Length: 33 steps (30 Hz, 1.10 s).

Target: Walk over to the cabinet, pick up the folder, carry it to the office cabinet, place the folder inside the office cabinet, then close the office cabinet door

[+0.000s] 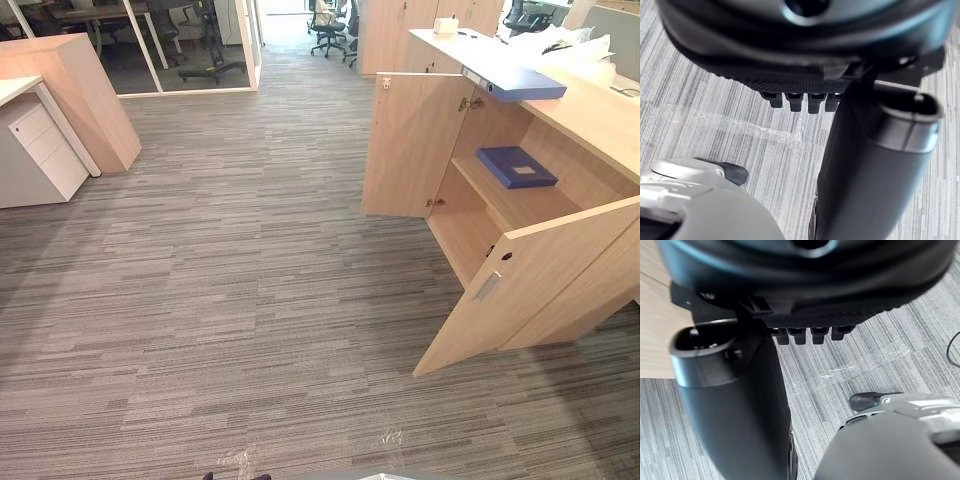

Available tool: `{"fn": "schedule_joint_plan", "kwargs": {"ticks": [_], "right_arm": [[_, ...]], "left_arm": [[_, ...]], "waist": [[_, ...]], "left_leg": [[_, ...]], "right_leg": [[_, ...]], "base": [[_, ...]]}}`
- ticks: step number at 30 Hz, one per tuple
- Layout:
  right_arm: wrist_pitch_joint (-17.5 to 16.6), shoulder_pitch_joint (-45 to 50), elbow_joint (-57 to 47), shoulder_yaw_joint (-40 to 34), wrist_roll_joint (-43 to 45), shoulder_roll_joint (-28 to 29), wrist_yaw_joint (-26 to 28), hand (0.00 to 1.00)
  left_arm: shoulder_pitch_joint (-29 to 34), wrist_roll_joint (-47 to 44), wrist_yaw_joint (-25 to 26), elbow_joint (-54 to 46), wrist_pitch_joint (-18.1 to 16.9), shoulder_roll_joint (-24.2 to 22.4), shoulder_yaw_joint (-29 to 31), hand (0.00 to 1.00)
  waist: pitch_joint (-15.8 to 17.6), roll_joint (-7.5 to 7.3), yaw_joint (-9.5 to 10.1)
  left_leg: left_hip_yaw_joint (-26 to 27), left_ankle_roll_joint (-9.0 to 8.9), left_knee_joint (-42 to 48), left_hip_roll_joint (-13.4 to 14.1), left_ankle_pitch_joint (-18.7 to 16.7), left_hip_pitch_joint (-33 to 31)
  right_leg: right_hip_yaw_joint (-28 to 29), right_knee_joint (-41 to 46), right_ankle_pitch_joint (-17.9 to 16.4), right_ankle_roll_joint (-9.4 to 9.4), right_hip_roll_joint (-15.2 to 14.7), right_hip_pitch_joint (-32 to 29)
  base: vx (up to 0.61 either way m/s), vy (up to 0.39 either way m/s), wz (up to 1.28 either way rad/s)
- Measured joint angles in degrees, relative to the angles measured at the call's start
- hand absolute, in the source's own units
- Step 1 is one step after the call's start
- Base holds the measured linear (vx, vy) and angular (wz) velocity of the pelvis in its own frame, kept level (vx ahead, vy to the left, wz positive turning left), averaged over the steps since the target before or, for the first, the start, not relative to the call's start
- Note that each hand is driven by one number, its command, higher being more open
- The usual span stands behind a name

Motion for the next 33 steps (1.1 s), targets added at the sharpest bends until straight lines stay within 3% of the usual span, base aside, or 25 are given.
{"fn": "schedule_joint_plan", "kwargs": {"ticks": [33], "right_arm": [[-0.06,-2.18,0.92,-2.72,0.20,0.91,0.04,1.00]], "left_arm": [[-0.97,1.46,1.45,0.16,-0.85,-0.53,3.05,1.00]], "waist": [[2.29,-0.76,-0.03]], "left_leg": [[0.14,0.02,-1.18,-0.16,0.05,0.96]], "right_leg": [[-0.57,-0.84,0.57,0.07,-0.05,0.70]], "base": [[0.00,0.001,0.00]]}}
